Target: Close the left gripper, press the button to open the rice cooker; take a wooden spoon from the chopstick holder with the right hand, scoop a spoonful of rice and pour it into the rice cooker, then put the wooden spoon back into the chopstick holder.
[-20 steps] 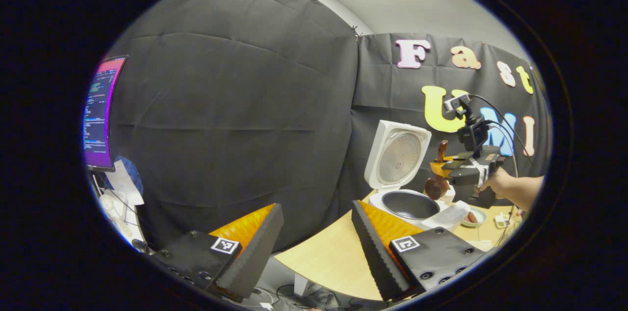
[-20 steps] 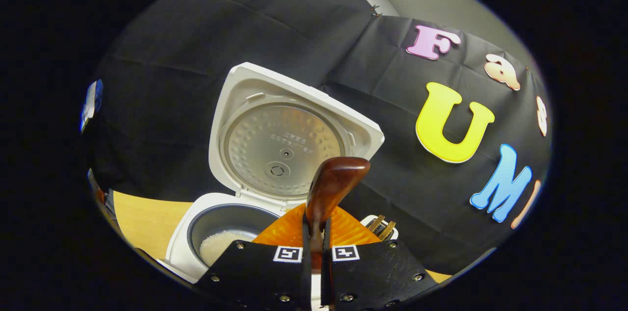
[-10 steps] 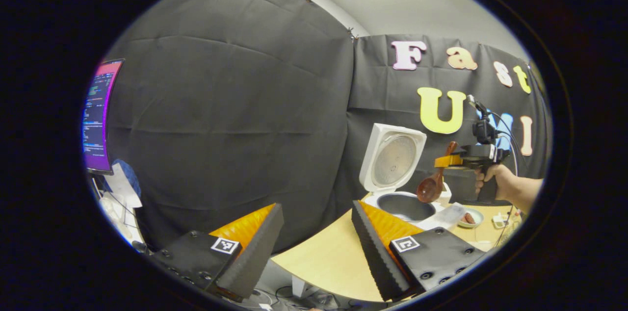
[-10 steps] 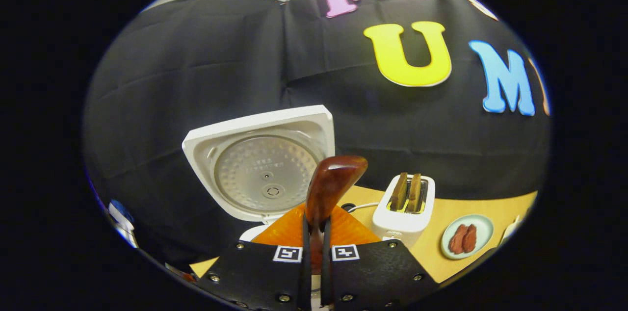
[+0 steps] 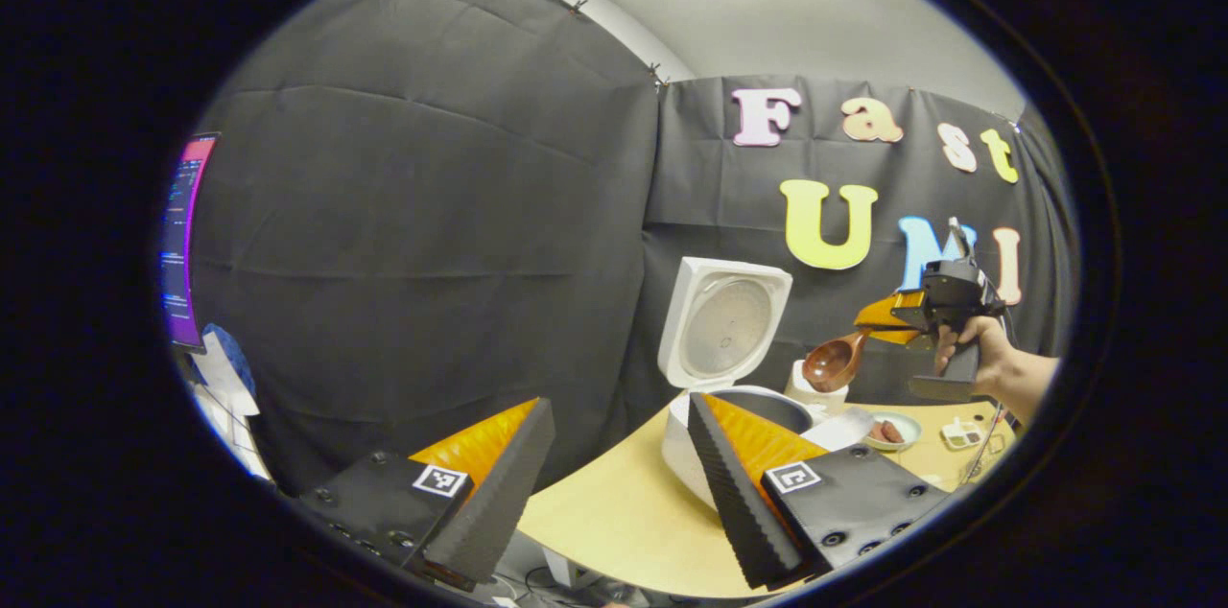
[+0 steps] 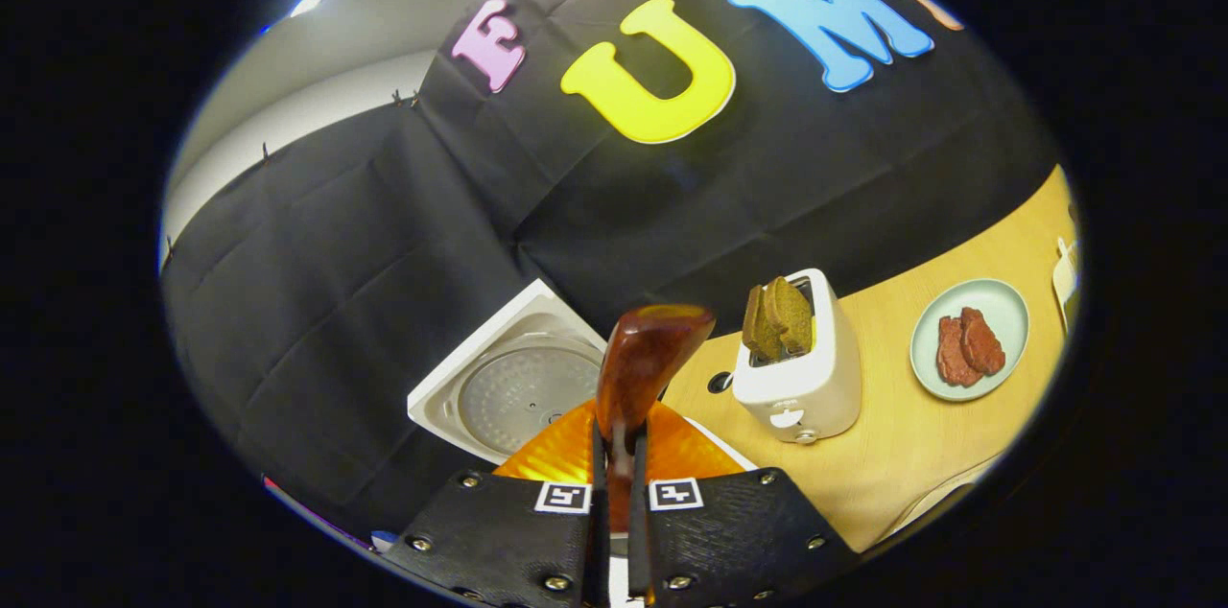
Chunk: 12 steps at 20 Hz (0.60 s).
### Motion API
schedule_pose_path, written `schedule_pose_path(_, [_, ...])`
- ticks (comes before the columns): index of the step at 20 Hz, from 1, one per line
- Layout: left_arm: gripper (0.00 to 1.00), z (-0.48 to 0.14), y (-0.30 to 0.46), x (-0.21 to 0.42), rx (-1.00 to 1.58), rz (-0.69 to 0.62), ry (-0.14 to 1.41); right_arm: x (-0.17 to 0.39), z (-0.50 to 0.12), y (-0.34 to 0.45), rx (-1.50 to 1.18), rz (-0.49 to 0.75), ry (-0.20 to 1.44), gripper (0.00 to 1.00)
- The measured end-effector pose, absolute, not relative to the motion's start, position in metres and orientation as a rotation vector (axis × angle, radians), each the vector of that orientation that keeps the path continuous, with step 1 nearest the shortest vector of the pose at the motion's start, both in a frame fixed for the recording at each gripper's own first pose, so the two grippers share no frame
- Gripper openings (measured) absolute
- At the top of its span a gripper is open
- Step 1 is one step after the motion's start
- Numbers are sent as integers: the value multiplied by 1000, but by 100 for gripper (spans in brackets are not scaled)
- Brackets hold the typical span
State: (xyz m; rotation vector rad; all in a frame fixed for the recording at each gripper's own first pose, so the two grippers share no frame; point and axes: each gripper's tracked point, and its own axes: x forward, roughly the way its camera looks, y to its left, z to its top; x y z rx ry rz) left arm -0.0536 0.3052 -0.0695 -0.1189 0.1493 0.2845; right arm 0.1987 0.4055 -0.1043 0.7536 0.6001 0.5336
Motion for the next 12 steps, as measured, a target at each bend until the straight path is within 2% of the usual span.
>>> schedule_pose_path(12, [96, -35, 217, -28, -117, 151, 89, 186, -90, 248, 793, 363, 525, 7])
